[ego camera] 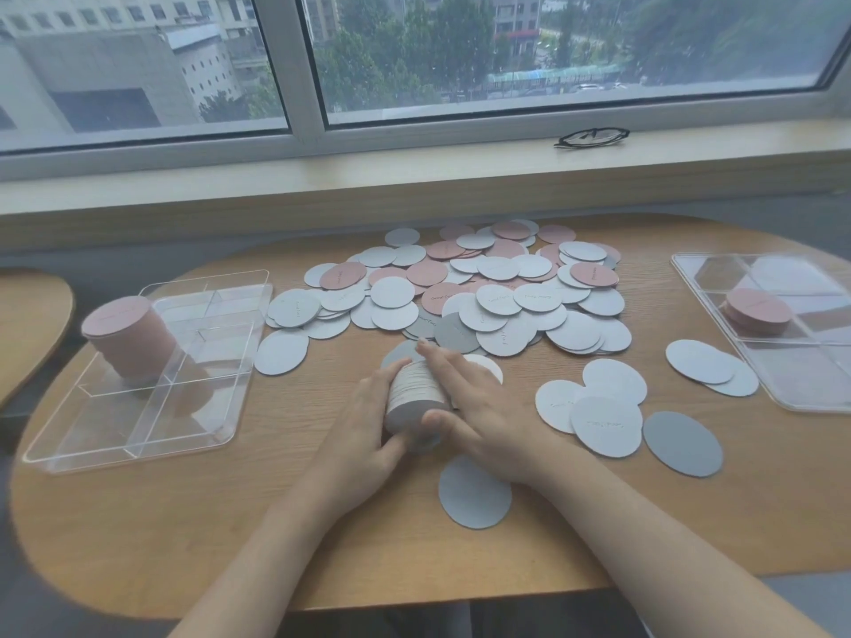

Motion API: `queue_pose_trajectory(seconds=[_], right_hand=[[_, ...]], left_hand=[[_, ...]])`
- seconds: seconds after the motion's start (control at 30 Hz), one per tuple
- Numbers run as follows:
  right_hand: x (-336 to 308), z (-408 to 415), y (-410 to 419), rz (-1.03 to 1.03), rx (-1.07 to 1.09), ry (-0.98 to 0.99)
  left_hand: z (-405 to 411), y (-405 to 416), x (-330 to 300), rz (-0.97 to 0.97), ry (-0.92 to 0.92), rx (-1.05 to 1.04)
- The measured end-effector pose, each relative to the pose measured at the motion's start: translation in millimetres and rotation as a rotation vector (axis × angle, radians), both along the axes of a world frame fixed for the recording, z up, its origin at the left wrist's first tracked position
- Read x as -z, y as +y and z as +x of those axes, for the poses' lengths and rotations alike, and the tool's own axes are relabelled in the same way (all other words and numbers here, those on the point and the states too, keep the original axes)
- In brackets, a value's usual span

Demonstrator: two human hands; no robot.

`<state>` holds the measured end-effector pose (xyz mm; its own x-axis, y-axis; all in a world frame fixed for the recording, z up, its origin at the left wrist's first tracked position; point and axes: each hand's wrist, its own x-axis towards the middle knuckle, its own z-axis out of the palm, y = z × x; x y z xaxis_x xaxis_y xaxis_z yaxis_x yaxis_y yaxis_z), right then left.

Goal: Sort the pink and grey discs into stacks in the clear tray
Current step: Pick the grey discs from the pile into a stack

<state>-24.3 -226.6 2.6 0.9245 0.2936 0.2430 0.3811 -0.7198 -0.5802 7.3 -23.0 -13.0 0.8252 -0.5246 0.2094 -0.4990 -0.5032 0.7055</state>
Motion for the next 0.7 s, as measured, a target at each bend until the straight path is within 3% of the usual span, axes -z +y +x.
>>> queue_pose_trajectory(seconds=[0.1,0.27,0.37,0.47,0.6,0.7], right_hand=[[4,3,3,-0.087,-0.006,-0.028],[-1,-2,-2,0.038,-0.006,0.028],[-3,-2,-10,0.113,0.186,-0.083],[-2,4,-27,-0.125,0.516,-0.325],[2,6,-40,-0.412,0.629,0.019],[4,8,-39,-0.401,0.606,0.019]], left_hand=[[2,-3,2,0.071,-0.037,0.027],[2,-3,1,0.009,-0.016,0.022],[2,0,1,-0.054,0.06,0.005],[0,3,0,-0.103,0.097,-0.006],[2,5,1,-0.152,0.138,-0.005],[1,5,0,-0.161,0.15,0.016]])
